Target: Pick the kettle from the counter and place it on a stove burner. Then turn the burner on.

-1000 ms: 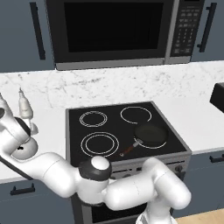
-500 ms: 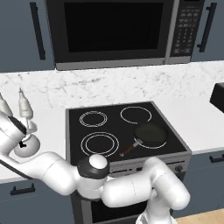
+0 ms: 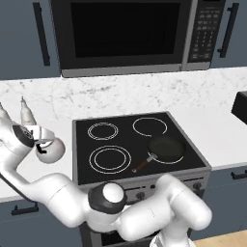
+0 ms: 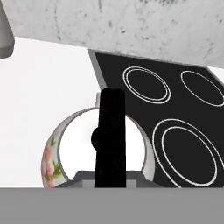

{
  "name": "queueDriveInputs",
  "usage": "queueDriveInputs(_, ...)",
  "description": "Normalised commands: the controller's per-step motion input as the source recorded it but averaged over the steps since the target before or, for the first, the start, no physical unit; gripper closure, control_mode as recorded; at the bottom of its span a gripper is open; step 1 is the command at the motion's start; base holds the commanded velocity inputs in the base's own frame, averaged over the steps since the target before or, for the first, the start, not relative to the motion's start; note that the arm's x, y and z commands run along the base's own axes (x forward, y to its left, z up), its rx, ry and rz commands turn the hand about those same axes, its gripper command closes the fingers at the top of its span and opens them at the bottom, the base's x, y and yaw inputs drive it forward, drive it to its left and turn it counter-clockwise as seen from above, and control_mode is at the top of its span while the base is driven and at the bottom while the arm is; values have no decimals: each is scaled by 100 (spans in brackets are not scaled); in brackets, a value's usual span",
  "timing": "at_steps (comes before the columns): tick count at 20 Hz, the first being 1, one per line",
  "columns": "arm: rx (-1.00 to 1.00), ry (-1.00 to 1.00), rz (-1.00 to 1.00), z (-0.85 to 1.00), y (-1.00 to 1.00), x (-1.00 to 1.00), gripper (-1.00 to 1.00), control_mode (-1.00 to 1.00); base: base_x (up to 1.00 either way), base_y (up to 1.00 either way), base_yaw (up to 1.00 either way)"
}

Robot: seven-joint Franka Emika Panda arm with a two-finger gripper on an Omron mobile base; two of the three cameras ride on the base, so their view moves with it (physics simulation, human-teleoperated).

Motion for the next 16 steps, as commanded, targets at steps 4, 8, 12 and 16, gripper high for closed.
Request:
queueDriveInputs(4, 0, -1, -24, 2, -100, 11, 100, -100, 0, 0, 0)
queueDriveInputs(8, 1, 0, -23, 1, -100, 9, 100, -100, 0, 0, 0)
queueDriveInputs(12, 0, 0, -20, 0, -100, 17, 100, -100, 0, 0, 0)
queueDriveInputs(16, 0, -1, -17, 0, -100, 14, 100, -100, 0, 0, 0)
